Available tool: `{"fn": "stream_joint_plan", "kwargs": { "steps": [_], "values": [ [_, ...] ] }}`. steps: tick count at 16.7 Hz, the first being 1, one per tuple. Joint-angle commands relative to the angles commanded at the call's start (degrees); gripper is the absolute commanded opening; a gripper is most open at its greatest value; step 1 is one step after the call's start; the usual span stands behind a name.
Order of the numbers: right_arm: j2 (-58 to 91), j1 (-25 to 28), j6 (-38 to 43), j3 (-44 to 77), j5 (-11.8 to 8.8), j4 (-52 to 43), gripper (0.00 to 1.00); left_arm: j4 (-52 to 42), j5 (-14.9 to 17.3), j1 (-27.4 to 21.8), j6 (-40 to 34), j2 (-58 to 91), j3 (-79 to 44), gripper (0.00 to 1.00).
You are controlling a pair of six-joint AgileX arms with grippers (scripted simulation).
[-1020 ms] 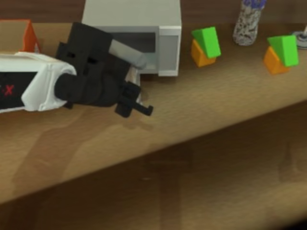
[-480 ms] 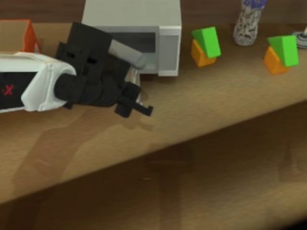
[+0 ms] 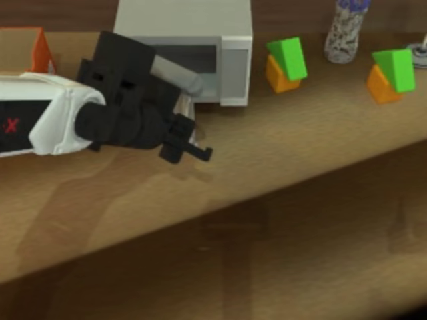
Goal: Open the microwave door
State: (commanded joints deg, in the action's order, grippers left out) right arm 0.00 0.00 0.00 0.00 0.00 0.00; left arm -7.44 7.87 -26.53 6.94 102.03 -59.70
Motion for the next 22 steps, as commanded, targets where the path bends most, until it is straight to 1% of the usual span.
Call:
{"fn": "stream_joint_plan", "kwargs": {
  "steps": [4,10,22],
  "values": [
    [0.0,0.0,0.0,0.0,0.0,0.0,1.0,-0.1,0.6,-0.4,-0.2,0.0,0.1,0.0],
    [0.0,0.0,0.0,0.0,0.0,0.0,1.0,-0.4,2.7,1.4,3.2,-1.0,1.1,0.0],
    [0.0,0.0,0.0,0.0,0.0,0.0,1.0,-0.4,2.7,1.4,3.2,-1.0,1.1,0.0]
  ]
}}
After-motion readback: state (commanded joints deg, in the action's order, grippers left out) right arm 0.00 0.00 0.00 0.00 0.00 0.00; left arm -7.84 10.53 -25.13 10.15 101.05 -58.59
